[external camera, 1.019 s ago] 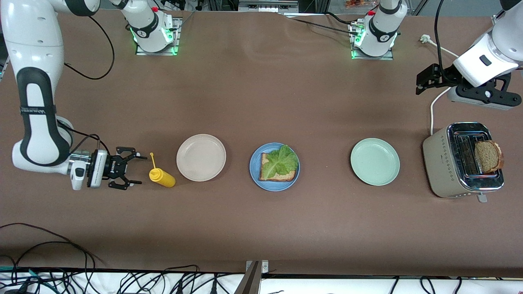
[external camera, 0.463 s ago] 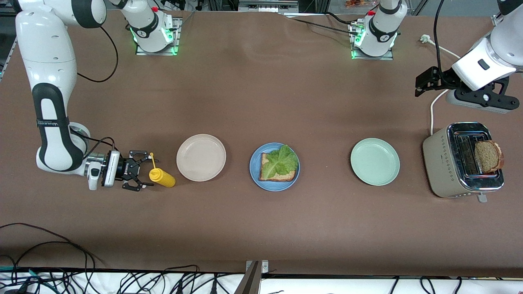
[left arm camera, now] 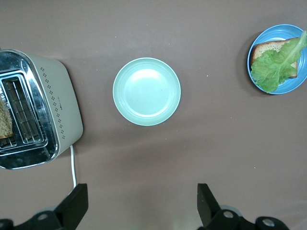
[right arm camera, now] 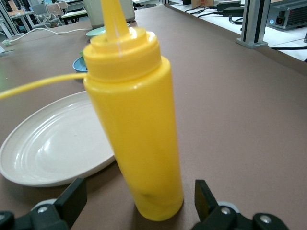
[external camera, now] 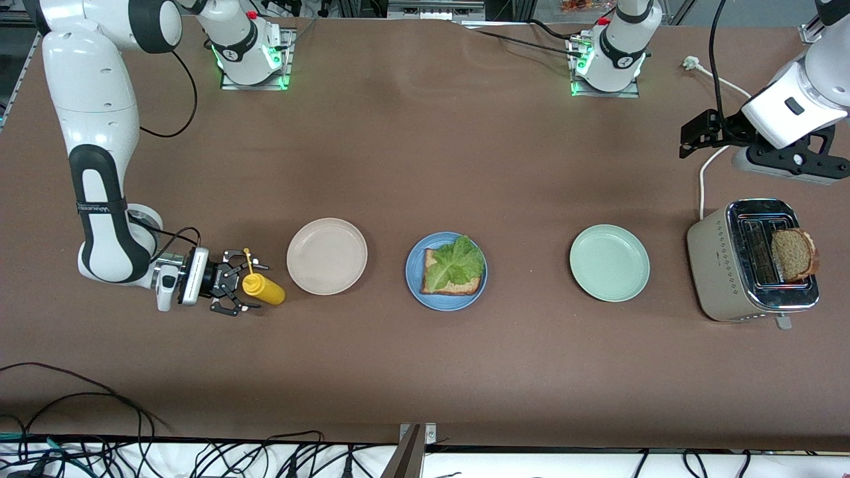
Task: Make sandwich in blue plate with both arms
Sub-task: 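Grasp the yellow mustard bottle with the right gripper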
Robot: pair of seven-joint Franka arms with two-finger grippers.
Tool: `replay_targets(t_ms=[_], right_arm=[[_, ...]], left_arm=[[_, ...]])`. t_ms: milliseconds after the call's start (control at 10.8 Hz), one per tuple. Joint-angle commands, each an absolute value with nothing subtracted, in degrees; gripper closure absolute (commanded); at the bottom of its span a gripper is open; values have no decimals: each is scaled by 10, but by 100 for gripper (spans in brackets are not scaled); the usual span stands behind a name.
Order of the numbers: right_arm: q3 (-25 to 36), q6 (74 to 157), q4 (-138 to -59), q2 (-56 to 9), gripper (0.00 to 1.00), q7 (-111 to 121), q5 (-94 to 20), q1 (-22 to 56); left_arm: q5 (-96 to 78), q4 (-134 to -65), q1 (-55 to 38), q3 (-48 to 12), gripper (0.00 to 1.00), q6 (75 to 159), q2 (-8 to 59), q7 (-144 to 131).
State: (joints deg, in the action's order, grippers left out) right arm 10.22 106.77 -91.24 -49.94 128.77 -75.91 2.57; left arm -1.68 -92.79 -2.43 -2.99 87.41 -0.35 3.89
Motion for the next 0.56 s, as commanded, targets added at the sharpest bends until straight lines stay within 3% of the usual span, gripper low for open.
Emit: replay_targets(t_ms=[0, 185, 371, 463], right_arm=[[103, 1081, -890, -519, 17, 1310, -776, 31], [103, 1092, -887, -519, 22, 1310, -784, 39], [103, 1097, -887, -520, 35, 1310, -793, 46], [103, 1100, -885, -520, 46, 1310, -796, 47]], left_arm=[[-30, -915, -14, -30, 0, 865, -1, 42], [-30, -914, -15, -31, 0, 866, 0, 43], [-30, -914, -16, -31, 0, 866, 0, 43], [-30, -914, -15, -31, 0, 866, 0, 43]])
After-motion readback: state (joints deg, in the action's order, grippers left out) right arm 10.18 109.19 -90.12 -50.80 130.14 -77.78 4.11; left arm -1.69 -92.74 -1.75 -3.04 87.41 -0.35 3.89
